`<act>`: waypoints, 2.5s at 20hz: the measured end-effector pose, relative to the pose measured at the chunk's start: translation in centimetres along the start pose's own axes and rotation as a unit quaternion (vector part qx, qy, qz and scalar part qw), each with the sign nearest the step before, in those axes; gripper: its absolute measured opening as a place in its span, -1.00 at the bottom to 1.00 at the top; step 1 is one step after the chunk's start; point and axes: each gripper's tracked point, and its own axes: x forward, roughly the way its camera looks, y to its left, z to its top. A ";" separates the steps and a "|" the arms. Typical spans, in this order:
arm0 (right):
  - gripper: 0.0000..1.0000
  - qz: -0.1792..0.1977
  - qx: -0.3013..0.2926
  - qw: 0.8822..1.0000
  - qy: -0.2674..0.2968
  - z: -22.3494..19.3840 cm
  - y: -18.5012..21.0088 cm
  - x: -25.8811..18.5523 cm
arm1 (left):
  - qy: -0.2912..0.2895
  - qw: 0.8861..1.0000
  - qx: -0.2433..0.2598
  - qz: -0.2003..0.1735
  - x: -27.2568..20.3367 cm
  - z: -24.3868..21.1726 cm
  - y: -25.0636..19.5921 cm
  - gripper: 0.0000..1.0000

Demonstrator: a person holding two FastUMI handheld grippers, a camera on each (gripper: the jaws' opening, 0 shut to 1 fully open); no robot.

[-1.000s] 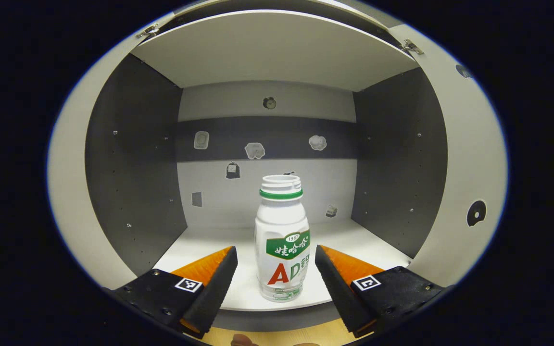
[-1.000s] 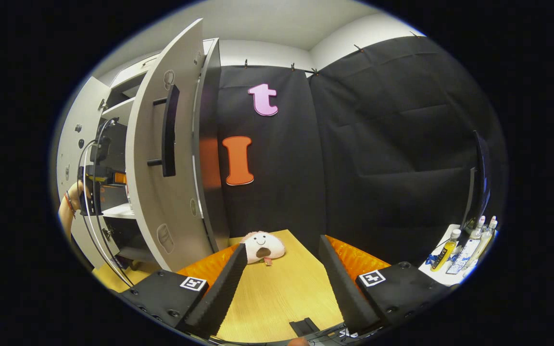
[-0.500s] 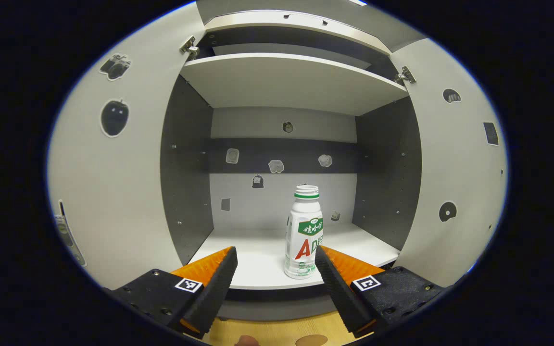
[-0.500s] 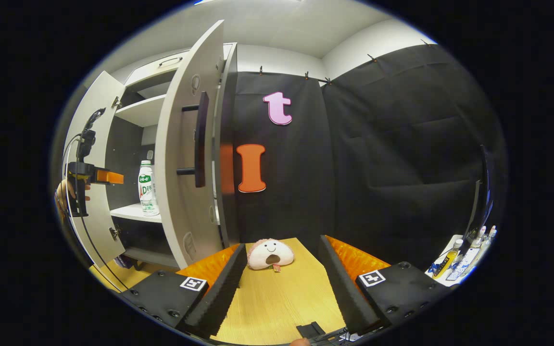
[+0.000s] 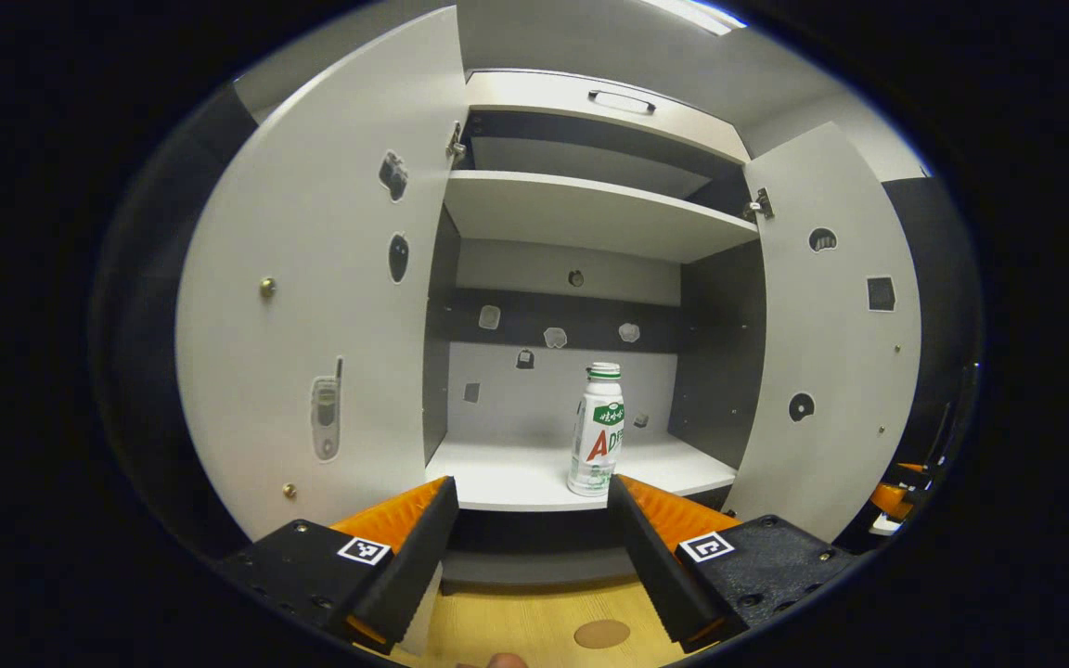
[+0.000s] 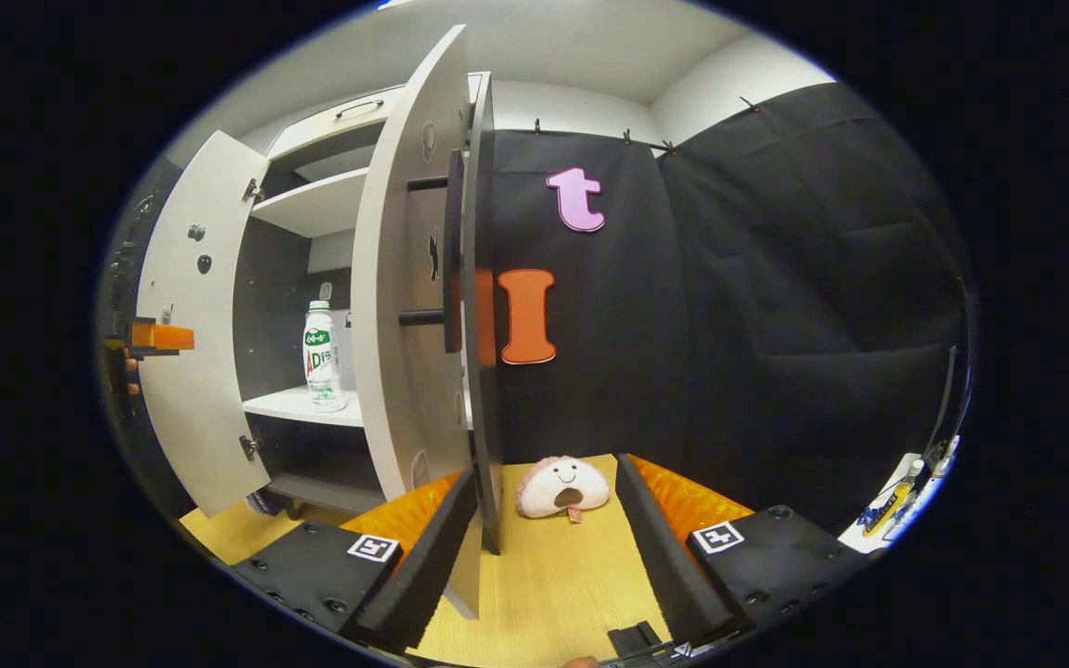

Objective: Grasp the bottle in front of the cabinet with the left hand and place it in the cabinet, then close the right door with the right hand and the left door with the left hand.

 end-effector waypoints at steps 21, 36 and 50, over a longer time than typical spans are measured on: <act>0.93 -0.013 -0.016 1.000 0.022 -1.5 2.4 1.5 | -0.037 0.998 0.002 0.053 -11.8 -3.2 10.0 0.90; 0.93 0.080 0.013 0.996 0.024 -2.3 11.7 3.2 | -0.062 0.994 0.019 0.086 -13.7 -2.1 13.6 0.89; 0.94 0.129 0.011 0.991 0.021 -3.4 18.6 8.3 | -0.063 0.994 0.003 0.092 -14.2 -3.6 15.7 0.84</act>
